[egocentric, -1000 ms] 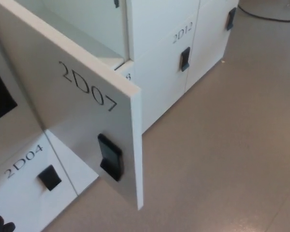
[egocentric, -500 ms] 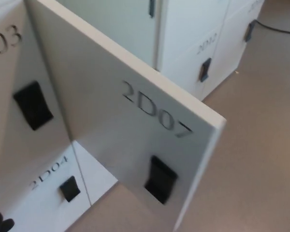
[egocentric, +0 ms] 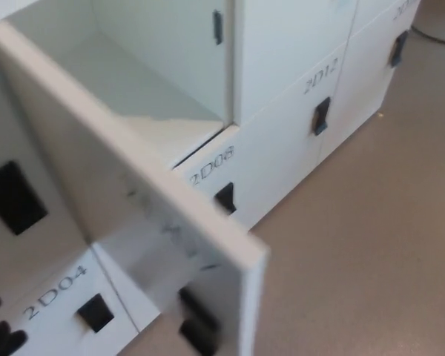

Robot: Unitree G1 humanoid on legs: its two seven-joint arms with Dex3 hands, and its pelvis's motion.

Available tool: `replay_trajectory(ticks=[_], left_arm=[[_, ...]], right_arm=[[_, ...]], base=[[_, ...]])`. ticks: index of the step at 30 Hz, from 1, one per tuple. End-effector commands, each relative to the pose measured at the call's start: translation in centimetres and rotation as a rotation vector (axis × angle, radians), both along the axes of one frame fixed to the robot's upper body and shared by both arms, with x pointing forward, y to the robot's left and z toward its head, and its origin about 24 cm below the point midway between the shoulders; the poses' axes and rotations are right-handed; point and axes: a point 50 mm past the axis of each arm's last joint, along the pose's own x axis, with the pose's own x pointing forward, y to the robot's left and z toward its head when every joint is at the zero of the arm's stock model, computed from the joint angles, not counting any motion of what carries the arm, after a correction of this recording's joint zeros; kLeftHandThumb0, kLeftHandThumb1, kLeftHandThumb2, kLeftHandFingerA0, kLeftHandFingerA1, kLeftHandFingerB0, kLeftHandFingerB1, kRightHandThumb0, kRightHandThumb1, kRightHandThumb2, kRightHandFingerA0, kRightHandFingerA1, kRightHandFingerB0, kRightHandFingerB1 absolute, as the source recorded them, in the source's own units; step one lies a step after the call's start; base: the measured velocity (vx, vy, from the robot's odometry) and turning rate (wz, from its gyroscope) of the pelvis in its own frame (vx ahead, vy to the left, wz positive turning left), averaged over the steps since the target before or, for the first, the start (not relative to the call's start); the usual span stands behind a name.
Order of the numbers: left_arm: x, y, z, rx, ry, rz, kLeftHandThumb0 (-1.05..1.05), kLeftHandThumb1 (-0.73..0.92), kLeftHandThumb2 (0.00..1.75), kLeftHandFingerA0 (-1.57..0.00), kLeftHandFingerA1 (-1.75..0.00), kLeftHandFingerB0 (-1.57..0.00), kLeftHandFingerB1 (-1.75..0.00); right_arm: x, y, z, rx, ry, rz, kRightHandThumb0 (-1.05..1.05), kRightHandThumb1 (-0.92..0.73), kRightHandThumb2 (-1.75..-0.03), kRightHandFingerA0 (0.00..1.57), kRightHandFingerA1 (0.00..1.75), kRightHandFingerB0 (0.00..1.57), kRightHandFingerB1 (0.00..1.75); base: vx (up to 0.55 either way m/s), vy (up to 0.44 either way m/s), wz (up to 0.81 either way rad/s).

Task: The robot walks towards an open cabinet and lifts its left hand to push the door towards the right to close it.

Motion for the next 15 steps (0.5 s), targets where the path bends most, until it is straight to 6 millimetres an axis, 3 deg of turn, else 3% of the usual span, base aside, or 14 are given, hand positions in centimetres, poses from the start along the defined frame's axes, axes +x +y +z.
replay_trajectory(ticks=[1, 5, 6, 8, 15], left_arm=[[0.4, -1.3, 0.6, -0.017, -0.055, -0.101, -0.24, 0.60, 0.58, -0.77, -0.50, -0.63, -0.44], [0.2, -2.4, 1.2, 0.032, -0.085, -0.208, -0.26, 0.61, 0.57, -0.78, -0.48, -0.62, -0.43], [0.1, -3.0, 1.6, 0.053, -0.109, -0.264, -0.34, 0.52, 0.69, -0.76, -0.57, -0.57, -0.50], [-0.1, -4.2, 2.3, 0.076, -0.151, -0.356, -0.36, 0.51, 0.70, -0.77, -0.57, -0.54, -0.50], [-0.5, -6.0, 3.4, 0.088, -0.197, -0.476, -0.35, 0.53, 0.71, -0.74, -0.56, -0.56, -0.50]], right_arm=[[-0.4, -0.4, 0.1, -0.008, -0.003, -0.003, -0.19, -0.65, -0.59, 0.62, 0.47, 0.50, 0.42], [-0.6, -0.5, 0.0, -0.010, 0.006, 0.000, -0.20, -0.65, -0.59, 0.61, 0.46, 0.50, 0.42], [-0.6, -0.5, 0.0, -0.008, 0.002, 0.000, -0.19, -0.66, -0.59, 0.60, 0.46, 0.51, 0.42], [-0.7, -0.5, 0.0, -0.006, 0.000, -0.008, -0.19, -0.65, -0.59, 0.62, 0.45, 0.52, 0.42], [-0.8, -0.3, -0.2, 0.008, -0.007, -0.013, -0.19, -0.65, -0.59, 0.62, 0.46, 0.52, 0.42]], base=[[0.07, -0.359, 0.02], [0.05, -0.063, -0.01], [0.07, -0.033, -0.07], [0.08, 0.007, -0.06], [0.07, 0.139, 0.04]])
